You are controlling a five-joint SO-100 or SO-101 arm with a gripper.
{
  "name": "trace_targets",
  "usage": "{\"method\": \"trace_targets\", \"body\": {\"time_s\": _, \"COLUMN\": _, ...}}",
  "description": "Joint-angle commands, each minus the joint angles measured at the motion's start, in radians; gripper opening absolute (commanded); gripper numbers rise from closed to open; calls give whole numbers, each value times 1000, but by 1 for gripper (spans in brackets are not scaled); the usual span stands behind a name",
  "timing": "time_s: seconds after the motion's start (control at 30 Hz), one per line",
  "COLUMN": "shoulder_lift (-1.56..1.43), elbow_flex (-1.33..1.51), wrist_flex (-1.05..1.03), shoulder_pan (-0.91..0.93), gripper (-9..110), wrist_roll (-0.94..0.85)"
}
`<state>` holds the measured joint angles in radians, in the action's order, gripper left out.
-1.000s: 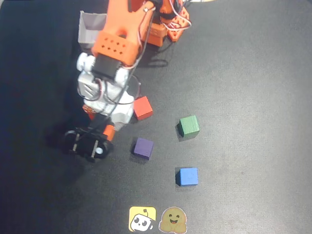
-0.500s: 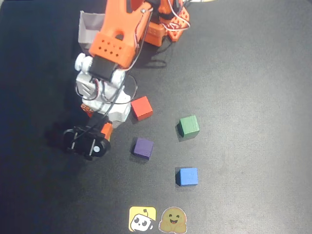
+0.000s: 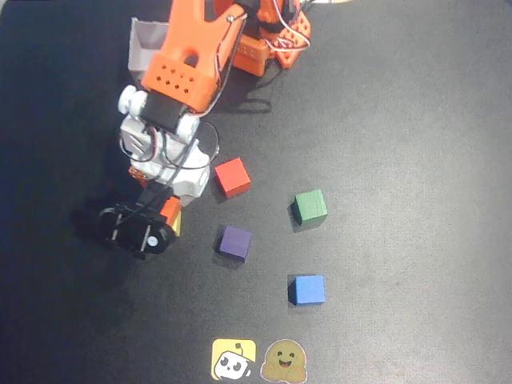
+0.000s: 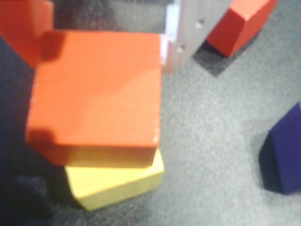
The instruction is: Put the orange cube on top of the yellow cube.
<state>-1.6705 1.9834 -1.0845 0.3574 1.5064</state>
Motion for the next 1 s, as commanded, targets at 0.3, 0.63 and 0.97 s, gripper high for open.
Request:
{"method": "trace_targets", "body": {"time_s": 0.3, "shoulder_lift": -31, "elbow_flex": 40, "wrist_flex": 46, "shoulder_pan": 20, "gripper": 7, "wrist_roll": -11}}
{"method": "trace_targets", "body": {"time_s": 0.63, "shoulder_lift": -51, "elbow_flex": 48, "wrist_flex": 48, "shoulder_pan": 20, "gripper": 11, "wrist_roll": -9}}
{"method": "trace_targets", "body": {"time_s": 0.97, "shoulder_lift": -64, "elbow_flex": 51, "wrist_flex": 51, "shoulder_pan": 20, "gripper": 15, "wrist_roll": -9}}
